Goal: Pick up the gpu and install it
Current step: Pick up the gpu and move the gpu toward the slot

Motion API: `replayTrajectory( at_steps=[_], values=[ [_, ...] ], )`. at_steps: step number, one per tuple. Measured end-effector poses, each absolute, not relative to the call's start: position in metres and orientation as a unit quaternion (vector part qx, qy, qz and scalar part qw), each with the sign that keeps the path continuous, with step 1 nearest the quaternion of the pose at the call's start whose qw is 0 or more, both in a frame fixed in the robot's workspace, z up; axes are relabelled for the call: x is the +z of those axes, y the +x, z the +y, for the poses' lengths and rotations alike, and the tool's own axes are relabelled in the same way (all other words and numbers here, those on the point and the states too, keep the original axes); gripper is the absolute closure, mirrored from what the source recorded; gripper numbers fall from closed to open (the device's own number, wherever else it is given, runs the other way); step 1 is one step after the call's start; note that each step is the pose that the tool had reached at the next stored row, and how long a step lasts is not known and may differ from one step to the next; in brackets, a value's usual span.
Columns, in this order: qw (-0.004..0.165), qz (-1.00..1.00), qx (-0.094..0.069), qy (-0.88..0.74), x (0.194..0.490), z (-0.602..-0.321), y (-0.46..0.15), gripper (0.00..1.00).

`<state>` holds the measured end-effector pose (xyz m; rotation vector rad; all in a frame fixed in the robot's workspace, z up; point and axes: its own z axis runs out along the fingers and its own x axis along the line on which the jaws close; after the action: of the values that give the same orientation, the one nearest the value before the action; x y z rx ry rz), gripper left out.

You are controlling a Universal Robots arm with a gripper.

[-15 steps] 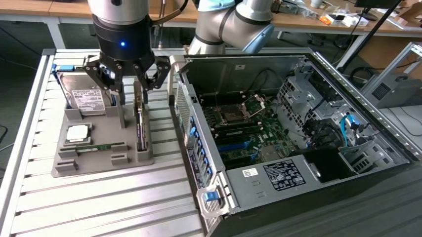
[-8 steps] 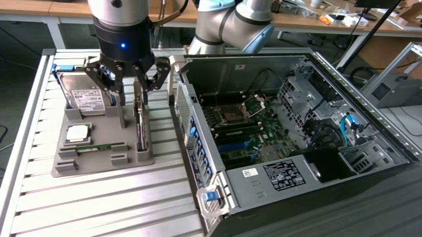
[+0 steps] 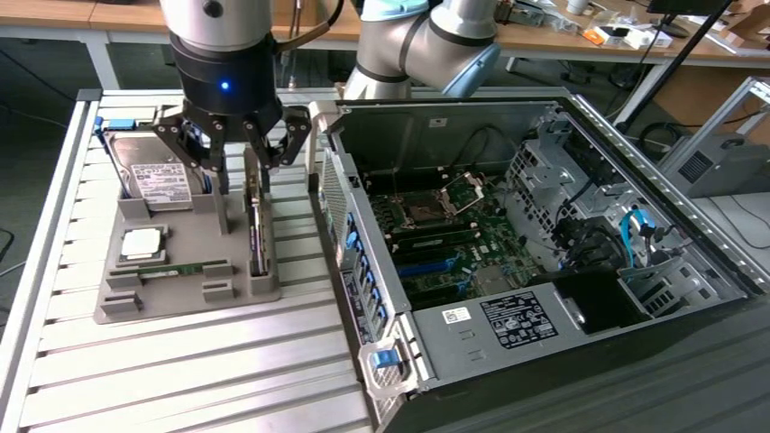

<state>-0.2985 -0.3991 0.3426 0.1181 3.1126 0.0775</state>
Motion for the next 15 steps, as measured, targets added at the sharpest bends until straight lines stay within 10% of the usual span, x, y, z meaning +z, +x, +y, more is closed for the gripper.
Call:
replayTrajectory(
  at_steps=[15],
  values=[
    [0.013,0.999,0.025,0.038,0.339,-0.3991,-0.2985,0.52]
  ],
)
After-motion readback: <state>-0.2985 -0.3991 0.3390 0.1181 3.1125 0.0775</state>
